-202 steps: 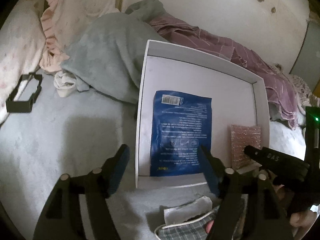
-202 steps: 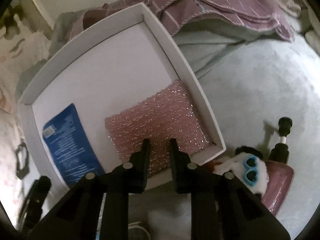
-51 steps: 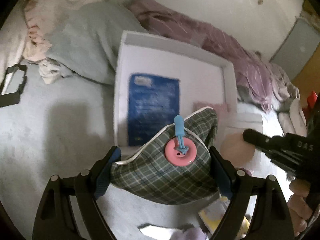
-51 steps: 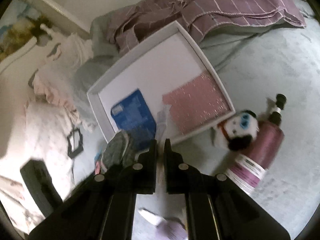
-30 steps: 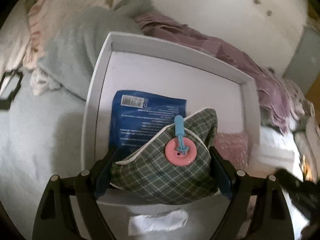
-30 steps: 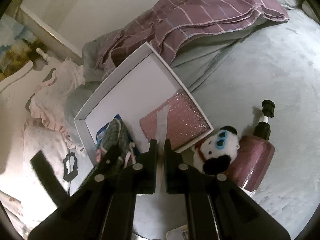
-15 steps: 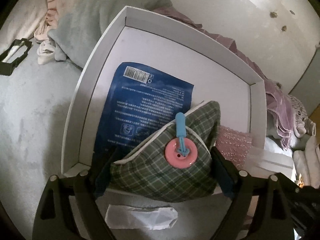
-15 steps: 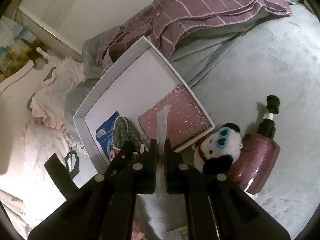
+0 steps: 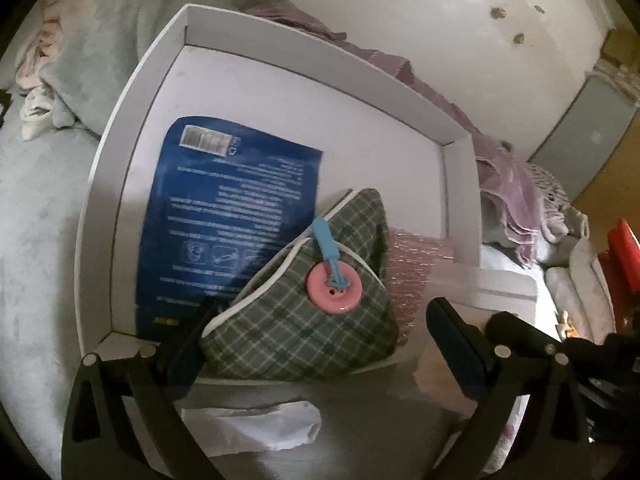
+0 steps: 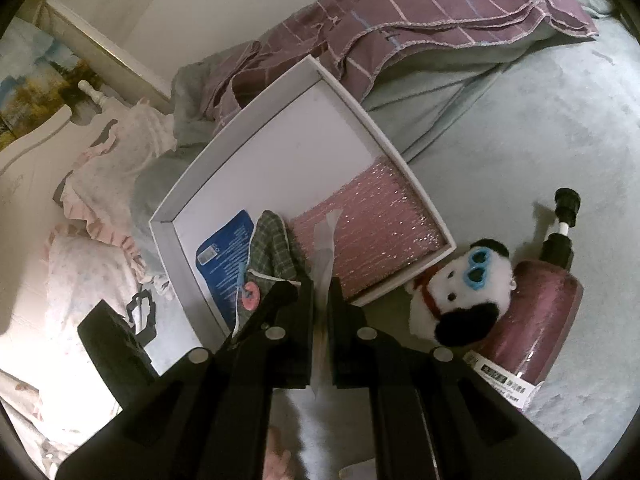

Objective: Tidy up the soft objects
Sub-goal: 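Lower the plaid pouch into the tray beside the blue packet and open the left tool, then carry the clear bag into the tray with the right tool and lower it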

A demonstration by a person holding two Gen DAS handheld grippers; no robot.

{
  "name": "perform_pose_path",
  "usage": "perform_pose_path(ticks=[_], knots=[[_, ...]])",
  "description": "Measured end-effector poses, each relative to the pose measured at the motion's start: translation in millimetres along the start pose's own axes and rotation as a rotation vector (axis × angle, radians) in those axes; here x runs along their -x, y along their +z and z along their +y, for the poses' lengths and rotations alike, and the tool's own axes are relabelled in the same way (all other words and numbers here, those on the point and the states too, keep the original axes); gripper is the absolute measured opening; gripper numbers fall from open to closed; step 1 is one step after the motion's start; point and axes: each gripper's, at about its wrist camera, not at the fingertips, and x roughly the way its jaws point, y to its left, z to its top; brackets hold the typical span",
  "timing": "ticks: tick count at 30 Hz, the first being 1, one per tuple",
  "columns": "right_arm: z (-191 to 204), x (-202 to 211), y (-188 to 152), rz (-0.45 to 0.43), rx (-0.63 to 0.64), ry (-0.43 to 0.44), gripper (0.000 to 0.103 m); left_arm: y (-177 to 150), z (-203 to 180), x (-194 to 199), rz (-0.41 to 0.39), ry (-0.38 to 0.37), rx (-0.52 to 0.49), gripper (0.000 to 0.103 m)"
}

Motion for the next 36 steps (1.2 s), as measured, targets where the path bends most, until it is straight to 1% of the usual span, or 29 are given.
perform_pose_path(ticks=[1, 4, 6, 9, 10, 12, 13, 18, 19, 20, 23, 26, 29, 31, 32, 34, 36], knots=[[-1, 0, 0, 0.0, -0.002, -0.001, 0.008, 0, 0, 1, 0.003, -0.016, -0.002, 0.1], [0, 0, 0, -0.002, 0.001, -0.002, 0.008, 4, 1, 3, 0.007, -0.024, 0.014, 0.1], [0, 0, 1, -0.007, 0.005, -0.003, 0.007, 7, 11, 14, -0.007, -0.029, 0.028, 0.101], [2, 0, 0, -0.01, 0.009, 0.008, 0.007, 16, 16, 33, -0.033, -0.046, -0.003, 0.101], [4, -1, 0, -0.01, 0.014, 0.018, 0.007, 17, 16, 38, -0.038, -0.029, -0.02, 0.101], [9, -2, -2, -0.005, 0.022, 0.038, 0.007, 19, 16, 43, -0.054, 0.03, -0.058, 0.101], [11, -3, -3, -0.004, 0.028, 0.049, 0.007, 20, 18, 47, -0.068, 0.08, -0.081, 0.101], [25, -6, -8, -0.013, 0.07, 0.091, 0.007, 23, 26, 64, -0.116, 0.25, -0.136, 0.101], [28, -7, -10, -0.014, 0.076, 0.103, 0.007, 23, 28, 68, -0.13, 0.279, -0.146, 0.101], [32, -9, -11, -0.01, 0.082, 0.115, 0.007, 25, 30, 70, -0.133, 0.287, -0.15, 0.101], [44, -18, -17, 0.016, 0.101, 0.159, 0.008, 28, 42, 78, -0.126, 0.251, -0.139, 0.101], [58, -26, -20, 0.038, 0.134, 0.193, 0.007, 30, 55, 83, -0.122, 0.232, -0.131, 0.101], [70, -34, -18, 0.053, 0.165, 0.182, 0.007, 33, 68, 90, -0.129, 0.235, -0.124, 0.101], [81, -48, -12, 0.084, 0.195, 0.171, 0.007, 36, 76, 90, -0.119, 0.228, -0.101, 0.1], [86, -54, -11, 0.099, 0.208, 0.165, 0.007, 37, 80, 88, -0.108, 0.227, -0.091, 0.1], [97, -66, -8, 0.123, 0.25, 0.167, 0.007, 38, 87, 88, -0.093, 0.225, -0.078, 0.094], [105, -75, -8, 0.145, 0.289, 0.166, 0.007, 39, 97, 86, -0.074, 0.227, -0.043, 0.089]])
